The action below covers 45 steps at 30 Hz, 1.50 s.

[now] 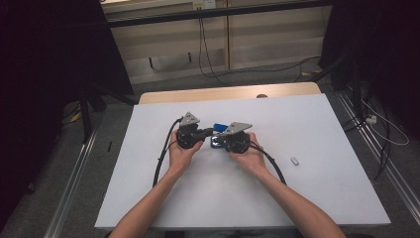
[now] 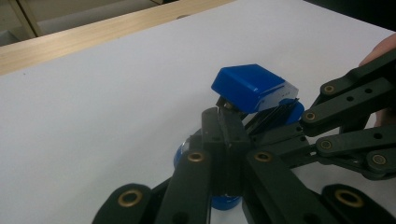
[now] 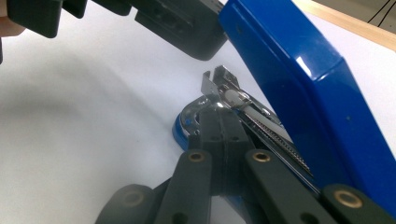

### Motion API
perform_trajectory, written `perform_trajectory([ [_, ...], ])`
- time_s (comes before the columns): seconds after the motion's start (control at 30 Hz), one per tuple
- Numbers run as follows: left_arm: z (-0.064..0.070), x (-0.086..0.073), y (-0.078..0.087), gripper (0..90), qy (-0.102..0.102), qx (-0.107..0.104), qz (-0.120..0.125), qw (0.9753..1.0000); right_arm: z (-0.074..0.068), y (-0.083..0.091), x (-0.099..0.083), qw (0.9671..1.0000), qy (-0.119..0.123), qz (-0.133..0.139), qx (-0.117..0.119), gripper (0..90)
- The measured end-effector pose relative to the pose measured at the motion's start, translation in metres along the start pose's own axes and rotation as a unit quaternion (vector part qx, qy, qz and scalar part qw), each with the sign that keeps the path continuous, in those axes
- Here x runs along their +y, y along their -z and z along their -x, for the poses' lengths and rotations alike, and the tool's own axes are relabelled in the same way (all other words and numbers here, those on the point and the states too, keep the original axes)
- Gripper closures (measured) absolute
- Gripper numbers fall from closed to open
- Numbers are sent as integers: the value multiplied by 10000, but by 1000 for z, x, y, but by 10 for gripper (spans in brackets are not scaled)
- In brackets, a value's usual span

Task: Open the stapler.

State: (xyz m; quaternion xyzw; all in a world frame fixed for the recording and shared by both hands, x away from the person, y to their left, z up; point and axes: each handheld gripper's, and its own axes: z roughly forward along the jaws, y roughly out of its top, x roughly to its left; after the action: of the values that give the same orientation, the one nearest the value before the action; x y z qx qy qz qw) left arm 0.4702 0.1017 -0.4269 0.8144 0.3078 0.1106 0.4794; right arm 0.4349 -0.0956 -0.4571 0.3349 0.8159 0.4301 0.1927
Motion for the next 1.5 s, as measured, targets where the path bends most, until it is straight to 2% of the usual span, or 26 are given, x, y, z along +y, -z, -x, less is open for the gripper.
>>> perform_trajectory([
  [0.3,0,0,0,900,-22,8,12,10000,-1,2,1,10000,2,-25,-12,900],
  [0.47,1,1,0,900,-50,14,48,10000,-2,5,4,9998,-75,177,-62,900],
  [0.67,1,1,1,900,-23,6,84,10000,-6,4,6,9993,0,301,-242,900],
  [0.77,0,1,0,900,-33,-7,64,10000,-6,2,5,9988,-68,303,-366,900],
  [0.9,0,1,1,900,57,-74,80,9999,-6,2,5,9981,-146,412,-424,900],
  [1.07,0,1,1,900,70,-72,81,9999,-6,2,6,9974,-125,476,-532,900],
  [1.27,-3,-4,-1,900,180,-41,24,9998,-7,2,5,9975,-163,441,-528,900],
  [1.5,0,-5,-8,900,95,-55,-53,9999,-6,3,5,9969,-186,516,-568,900],
])
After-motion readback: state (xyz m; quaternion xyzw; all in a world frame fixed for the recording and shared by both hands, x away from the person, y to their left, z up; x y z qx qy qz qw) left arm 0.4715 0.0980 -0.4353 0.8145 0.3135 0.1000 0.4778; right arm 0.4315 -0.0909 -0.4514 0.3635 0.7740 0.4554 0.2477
